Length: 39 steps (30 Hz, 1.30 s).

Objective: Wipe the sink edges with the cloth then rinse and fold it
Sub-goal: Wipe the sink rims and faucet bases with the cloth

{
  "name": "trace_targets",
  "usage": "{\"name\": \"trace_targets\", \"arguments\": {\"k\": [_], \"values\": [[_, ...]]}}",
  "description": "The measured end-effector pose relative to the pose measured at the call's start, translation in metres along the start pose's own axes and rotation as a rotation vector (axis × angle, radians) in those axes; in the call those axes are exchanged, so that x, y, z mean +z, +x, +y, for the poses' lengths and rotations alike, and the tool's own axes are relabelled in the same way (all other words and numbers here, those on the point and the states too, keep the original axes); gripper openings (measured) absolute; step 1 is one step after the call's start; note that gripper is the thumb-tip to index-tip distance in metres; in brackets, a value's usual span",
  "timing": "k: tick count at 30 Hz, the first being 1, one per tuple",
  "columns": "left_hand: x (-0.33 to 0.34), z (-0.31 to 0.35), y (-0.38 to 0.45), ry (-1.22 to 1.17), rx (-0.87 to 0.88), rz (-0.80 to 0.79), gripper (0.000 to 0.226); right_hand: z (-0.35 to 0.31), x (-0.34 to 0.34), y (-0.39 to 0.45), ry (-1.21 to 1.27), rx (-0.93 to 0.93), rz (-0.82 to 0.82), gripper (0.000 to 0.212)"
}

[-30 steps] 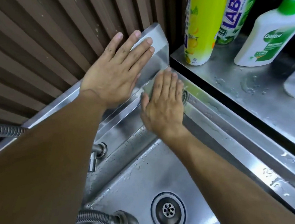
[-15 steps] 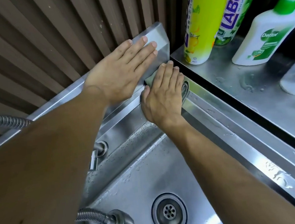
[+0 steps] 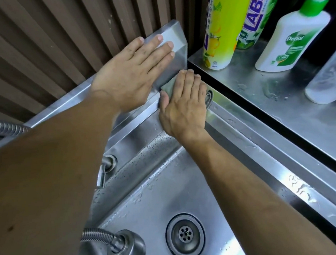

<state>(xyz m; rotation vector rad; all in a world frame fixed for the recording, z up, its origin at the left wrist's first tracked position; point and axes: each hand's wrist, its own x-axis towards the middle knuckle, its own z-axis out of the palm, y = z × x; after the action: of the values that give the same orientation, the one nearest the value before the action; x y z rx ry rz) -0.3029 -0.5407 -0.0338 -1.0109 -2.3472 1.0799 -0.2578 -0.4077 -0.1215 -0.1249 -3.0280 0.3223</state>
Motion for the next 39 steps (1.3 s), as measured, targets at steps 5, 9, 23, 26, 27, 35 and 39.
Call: {"name": "trace_targets", "arguments": {"k": [5, 9, 23, 26, 27, 35, 39], "values": [[-0.004, 0.000, 0.001, -0.160, -0.039, -0.012, 0.060, 0.036, -0.005, -0.030, -0.060, -0.069, 0.049, 0.068], [-0.001, 0.008, 0.001, -0.159, -0.102, -0.002, 0.060, 0.032, -0.006, -0.008, -0.050, -0.134, 0.000, 0.067], [0.004, 0.041, 0.010, -0.004, -0.238, 0.058, 0.061, 0.021, -0.002, -0.006, 0.019, -0.144, -0.029, 0.069], [0.005, 0.039, 0.010, 0.029, -0.229, 0.075, 0.061, 0.005, 0.001, -0.016, 0.095, -0.174, -0.064, 0.071], [0.005, 0.039, 0.011, 0.043, -0.224, 0.087, 0.060, 0.000, 0.001, -0.030, 0.138, -0.198, -0.071, 0.070], [0.011, 0.030, 0.005, -0.029, -0.196, 0.121, 0.059, -0.011, 0.001, -0.078, 0.202, -0.450, -0.170, 0.066], [0.009, 0.030, 0.004, -0.102, -0.212, 0.099, 0.059, 0.012, -0.002, -0.039, 0.085, -0.269, -0.108, 0.069]]}}
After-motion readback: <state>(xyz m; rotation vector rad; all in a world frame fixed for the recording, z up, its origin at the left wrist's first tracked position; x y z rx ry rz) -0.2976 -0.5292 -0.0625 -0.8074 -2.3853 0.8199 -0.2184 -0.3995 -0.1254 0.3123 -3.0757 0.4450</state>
